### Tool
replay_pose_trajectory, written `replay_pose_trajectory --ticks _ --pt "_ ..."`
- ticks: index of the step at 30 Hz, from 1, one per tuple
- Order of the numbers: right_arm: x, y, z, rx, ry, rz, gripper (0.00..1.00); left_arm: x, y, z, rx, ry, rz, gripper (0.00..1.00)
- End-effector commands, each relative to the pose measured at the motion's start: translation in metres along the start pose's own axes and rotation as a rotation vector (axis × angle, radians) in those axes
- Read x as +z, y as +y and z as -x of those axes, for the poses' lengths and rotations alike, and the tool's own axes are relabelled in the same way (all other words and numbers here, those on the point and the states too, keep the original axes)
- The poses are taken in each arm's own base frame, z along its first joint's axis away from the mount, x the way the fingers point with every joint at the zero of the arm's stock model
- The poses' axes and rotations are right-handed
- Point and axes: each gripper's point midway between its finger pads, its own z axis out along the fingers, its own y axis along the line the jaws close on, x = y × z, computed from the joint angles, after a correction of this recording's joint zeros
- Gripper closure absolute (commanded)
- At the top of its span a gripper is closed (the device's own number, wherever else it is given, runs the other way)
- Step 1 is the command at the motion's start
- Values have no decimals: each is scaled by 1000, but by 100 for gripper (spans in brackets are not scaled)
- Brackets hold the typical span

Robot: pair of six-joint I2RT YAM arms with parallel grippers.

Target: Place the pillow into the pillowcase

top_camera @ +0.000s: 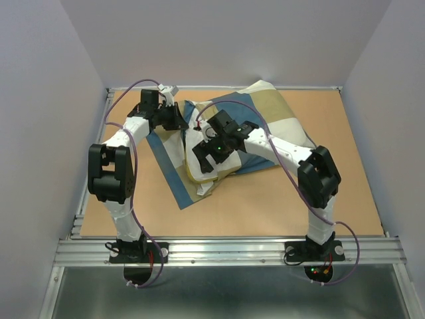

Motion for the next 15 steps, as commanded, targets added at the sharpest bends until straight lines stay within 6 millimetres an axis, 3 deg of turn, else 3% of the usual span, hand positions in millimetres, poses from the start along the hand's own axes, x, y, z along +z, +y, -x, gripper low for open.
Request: replay_pose_trajectory --ticks 1,6,10,11,15 --pt "-52 6 37 -196 -183 -52 0 -21 -32 20 49 -57 -87 100" --pt "-73 36 44 -327 -234 -21 0 -20 -32 21 42 -65 -93 100" --pt "-52 62 30 -422 -198 -15 0 -19 -34 20 37 -61 -108 100" --pt "-39 68 17 -445 -165 -9 0 -19 -35 21 38 -62 -111 100" --pt "-8 54 12 -507 -144 -120 0 -21 -40 22 39 -60 -132 100"
